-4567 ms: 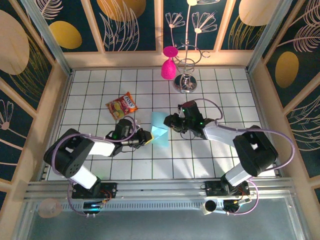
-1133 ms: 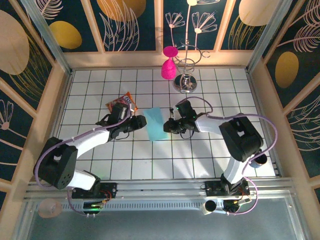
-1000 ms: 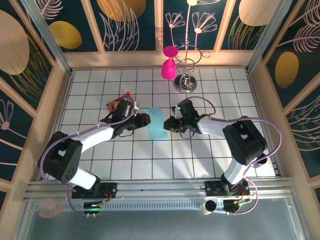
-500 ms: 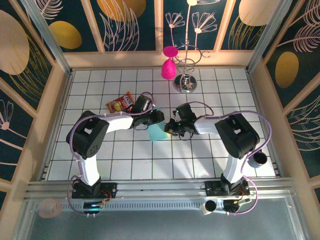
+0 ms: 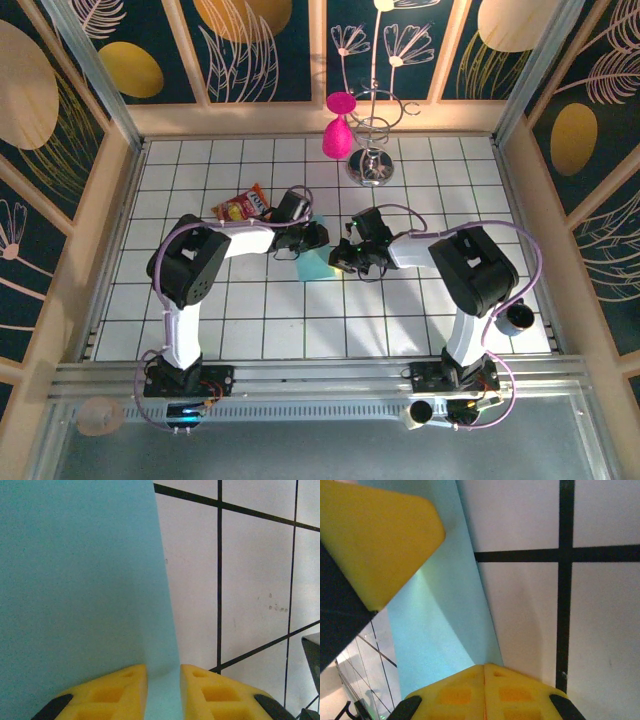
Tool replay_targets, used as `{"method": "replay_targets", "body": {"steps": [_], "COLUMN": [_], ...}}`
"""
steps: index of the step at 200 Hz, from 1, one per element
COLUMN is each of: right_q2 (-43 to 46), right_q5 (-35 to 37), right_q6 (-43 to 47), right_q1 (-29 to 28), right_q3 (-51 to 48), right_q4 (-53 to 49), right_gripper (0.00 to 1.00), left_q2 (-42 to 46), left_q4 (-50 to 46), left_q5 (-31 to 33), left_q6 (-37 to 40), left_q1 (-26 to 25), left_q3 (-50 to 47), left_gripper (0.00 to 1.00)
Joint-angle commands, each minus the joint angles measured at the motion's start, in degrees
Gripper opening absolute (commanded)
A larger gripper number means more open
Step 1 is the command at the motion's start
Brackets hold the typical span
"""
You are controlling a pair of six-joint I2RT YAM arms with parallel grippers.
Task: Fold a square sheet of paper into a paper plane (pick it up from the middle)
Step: Third fold the triangle at the center of the table.
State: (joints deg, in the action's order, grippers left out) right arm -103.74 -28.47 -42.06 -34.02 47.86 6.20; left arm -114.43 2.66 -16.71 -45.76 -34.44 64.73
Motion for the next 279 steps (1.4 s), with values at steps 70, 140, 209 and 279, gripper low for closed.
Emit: {"method": "replay_targets", "body": {"steps": [70, 140, 209, 279], "right_q2": [9.1, 10.7, -1.2, -5.3], "right_q5": [-0.5, 1.9, 1.4, 1.3], "right_q6": [2.3, 2.2, 2.2, -2.5], "right_q1": [-1.9, -0.3, 0.3, 1.4], "right_q3": [-7.2, -2.1, 4.1, 0.9], "right_q4": [-7.2, 0.6, 2.0, 2.5], "right_gripper": [0.08, 0.11, 0.16, 0.15], "left_q2": [-0.9, 15.8, 27.1, 27.1], "left_q4": [-3.7, 1.1, 6.2, 8.6], "left_q5": [1.9, 2.0, 2.9, -0.8], "left_q6": [0.4, -3.3, -12.9, -17.2], "left_q1": [0.0, 0.7, 2.6, 0.5], "left_q3": [-0.2, -6.3, -24.9, -30.7], "left_gripper": [0.25, 0.40, 0.45, 0.31]}}
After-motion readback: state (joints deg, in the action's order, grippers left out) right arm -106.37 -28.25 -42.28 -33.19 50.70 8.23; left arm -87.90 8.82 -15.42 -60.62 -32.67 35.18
